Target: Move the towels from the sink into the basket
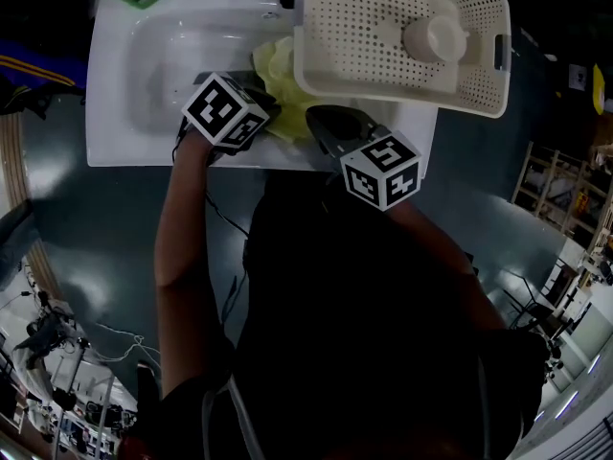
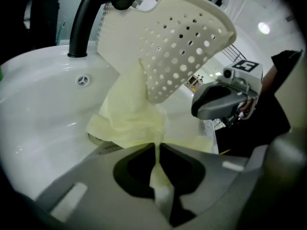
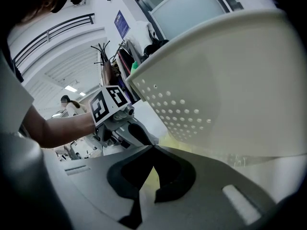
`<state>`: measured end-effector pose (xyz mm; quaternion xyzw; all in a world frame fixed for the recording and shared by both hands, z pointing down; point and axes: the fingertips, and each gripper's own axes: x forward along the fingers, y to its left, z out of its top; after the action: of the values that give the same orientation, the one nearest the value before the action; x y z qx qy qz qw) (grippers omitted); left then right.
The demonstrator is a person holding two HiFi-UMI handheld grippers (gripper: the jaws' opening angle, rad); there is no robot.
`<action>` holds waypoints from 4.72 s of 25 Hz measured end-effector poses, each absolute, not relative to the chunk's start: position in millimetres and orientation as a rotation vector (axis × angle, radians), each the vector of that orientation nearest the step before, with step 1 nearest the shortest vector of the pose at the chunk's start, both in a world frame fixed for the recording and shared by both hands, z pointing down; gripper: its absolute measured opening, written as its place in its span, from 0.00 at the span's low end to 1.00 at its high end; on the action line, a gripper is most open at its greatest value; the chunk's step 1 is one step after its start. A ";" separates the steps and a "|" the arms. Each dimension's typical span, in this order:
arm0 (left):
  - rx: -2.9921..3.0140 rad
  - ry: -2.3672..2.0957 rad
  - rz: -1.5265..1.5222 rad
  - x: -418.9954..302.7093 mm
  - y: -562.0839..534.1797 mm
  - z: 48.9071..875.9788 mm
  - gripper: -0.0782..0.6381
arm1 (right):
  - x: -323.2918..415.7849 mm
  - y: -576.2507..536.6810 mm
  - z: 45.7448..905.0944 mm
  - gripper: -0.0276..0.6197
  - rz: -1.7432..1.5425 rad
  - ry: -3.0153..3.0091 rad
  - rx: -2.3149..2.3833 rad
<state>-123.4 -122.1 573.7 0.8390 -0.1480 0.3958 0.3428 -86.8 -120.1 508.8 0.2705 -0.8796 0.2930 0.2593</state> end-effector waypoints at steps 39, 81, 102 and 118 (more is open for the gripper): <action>2.121 -1.449 0.457 -168.3 -50.3 402.7 0.13 | -117.6 -71.4 401.1 0.03 0.526 -2.702 0.157; 2.641 -1.202 0.480 -7.8 -201.7 299.5 0.13 | 89.6 -174.0 309.0 0.03 0.471 -2.754 1.064; 2.609 -1.207 0.618 9.2 -229.2 332.9 0.32 | 115.2 -186.0 322.3 0.03 0.536 -2.701 1.154; 2.615 -0.956 1.028 1.2 -194.0 350.0 0.42 | 97.3 -186.9 319.6 0.03 0.521 -2.732 1.077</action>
<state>1.2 -194.0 350.0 0.8778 -0.3210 0.3450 0.0865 97.3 -186.9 319.6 0.3599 -0.9131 0.1741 0.0796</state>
